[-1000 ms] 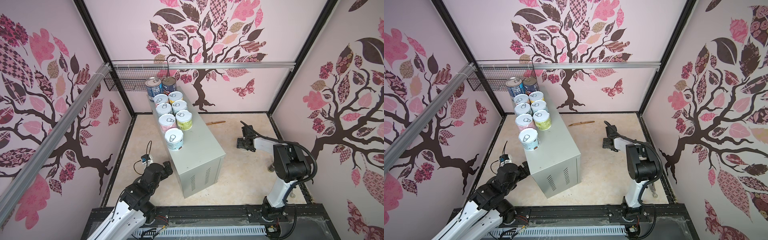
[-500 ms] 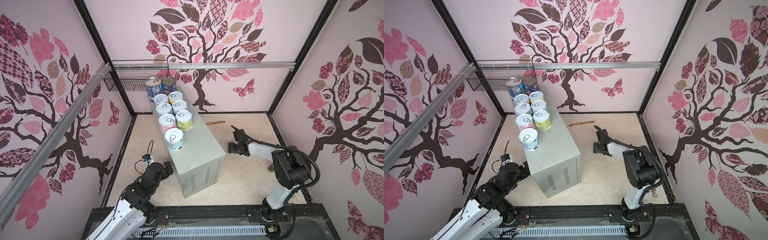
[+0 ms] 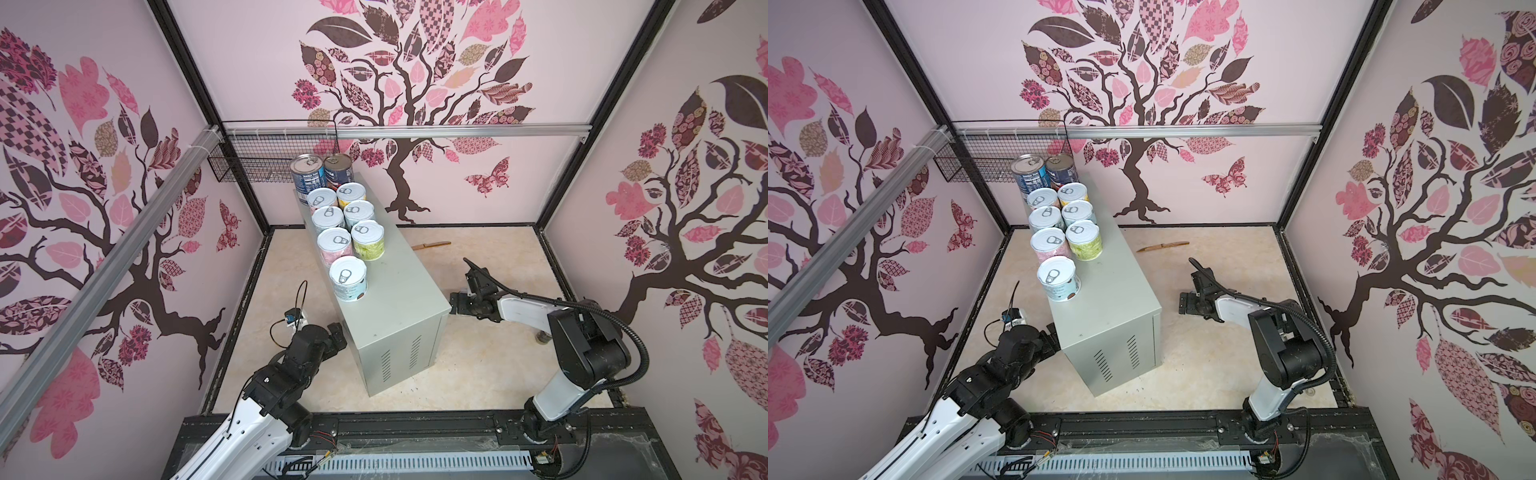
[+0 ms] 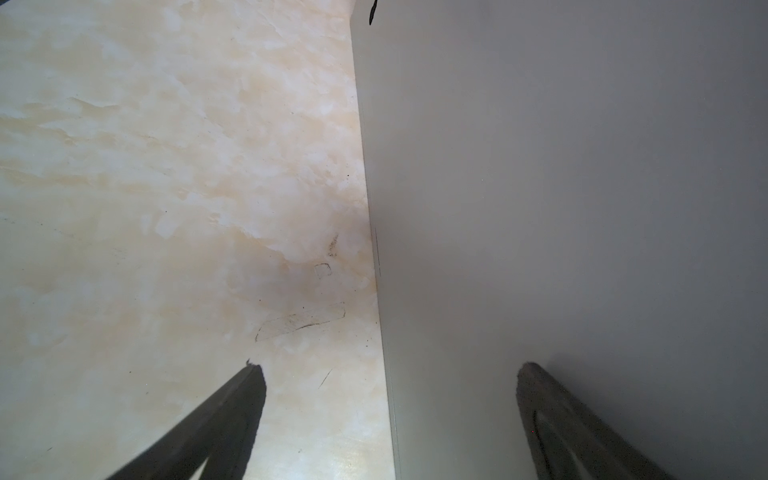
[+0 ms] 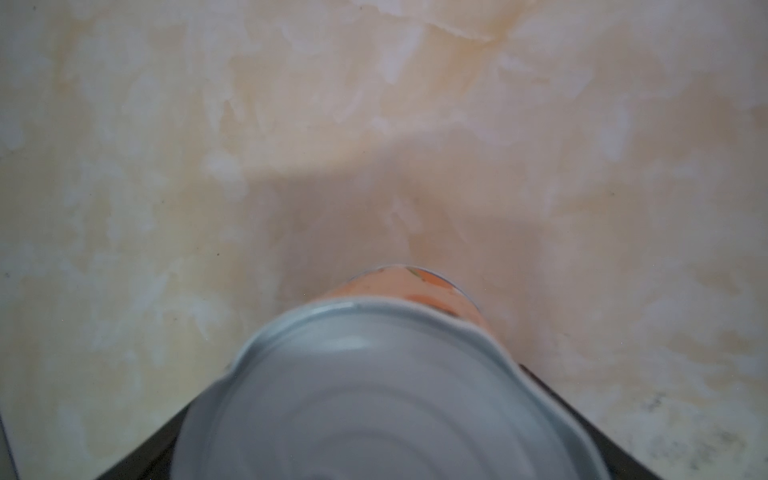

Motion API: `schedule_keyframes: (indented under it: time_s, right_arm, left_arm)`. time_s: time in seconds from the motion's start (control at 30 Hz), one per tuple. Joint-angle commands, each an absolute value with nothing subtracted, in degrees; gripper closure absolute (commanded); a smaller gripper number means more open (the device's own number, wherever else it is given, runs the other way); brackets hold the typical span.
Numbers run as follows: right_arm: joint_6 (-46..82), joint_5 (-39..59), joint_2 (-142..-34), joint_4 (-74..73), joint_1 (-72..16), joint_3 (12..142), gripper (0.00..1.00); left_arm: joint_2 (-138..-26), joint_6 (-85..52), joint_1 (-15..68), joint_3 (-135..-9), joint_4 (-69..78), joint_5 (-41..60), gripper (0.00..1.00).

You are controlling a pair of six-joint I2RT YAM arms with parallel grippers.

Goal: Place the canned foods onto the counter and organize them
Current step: 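Lift the orange-labelled can and carry it up toward the cabinet top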

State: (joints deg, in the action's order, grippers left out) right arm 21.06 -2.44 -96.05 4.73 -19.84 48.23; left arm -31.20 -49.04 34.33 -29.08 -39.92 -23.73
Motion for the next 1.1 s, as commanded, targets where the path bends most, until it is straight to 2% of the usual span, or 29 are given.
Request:
schedule_keyframes:
  time_s: [0.0, 0.2, 0.57, 1.07]
  right_arm:
    - [23.22, -0.26, -97.29, 1.91, -20.47, 46.38, 0.0]
    - [22.55, -2.24, -99.34, 0.42, -22.65, 46.07, 0.05]
    - [22.26, -5.66, -95.4, 1.63, -23.83, 45.34, 0.35]
    - [16.9, -6.59, -75.5, 18.27, -23.82, 54.95, 0.42]
  left_arm:
    - [-31.51, -48.45, 34.52, -28.61, -39.99, -24.19, 0.02]
    - [-32.34, -48.43, 34.49, -28.72, -39.99, -24.3, 0.02]
    - [-31.34, -49.83, 34.48, -30.39, -42.5, -24.46, 0.02]
    - [-25.53, -49.63, 34.51, -39.47, -53.18, -25.2, 0.02]
